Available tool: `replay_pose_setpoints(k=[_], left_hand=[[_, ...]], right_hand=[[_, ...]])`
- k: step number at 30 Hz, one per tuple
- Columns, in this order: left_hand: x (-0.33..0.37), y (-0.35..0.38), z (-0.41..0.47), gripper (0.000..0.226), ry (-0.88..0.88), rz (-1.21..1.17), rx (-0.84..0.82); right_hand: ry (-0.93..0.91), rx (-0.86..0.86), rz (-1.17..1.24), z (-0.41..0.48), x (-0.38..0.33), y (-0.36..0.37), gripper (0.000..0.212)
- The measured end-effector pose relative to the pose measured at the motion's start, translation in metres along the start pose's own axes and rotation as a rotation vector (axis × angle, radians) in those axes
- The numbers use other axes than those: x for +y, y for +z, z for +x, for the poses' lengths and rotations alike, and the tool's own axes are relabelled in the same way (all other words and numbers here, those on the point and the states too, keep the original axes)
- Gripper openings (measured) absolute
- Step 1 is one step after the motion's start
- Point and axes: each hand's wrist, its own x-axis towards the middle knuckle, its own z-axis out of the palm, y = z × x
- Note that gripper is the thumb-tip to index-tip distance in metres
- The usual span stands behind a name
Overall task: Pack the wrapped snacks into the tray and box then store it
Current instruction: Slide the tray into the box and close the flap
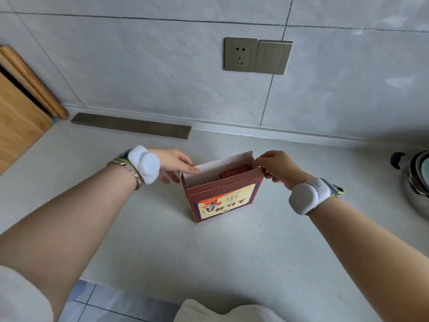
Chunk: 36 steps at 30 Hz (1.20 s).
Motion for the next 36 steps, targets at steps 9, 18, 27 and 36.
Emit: replay_pose_setpoints(k=[9, 18, 27, 36], left_hand=[[-0.014, 0.016, 0.012, 0.034, 0.082, -0.441, 0.114], [-0.005, 0.023, 0.017, 0.024, 0.154, -0.023, 0.382], [-0.024, 0.015, 0.012, 0.078, 0.313, -0.352, 0.175], [-0.017, 0.023, 0.009, 0.038, 0.304, -0.213, 0.287]], right_hand=[[0.171, -0.148, 0.084, 0.007, 0.002, 0.0, 0.019], [-0.098, 0.046, -0.165, 0.021, 0.024, 0.004, 0.036], [-0.31, -0.041, -0.161, 0.022, 0.021, 0.005, 0.031], [-0.207, -0.002, 0.098, 0.023, 0.027, 0.011, 0.043]])
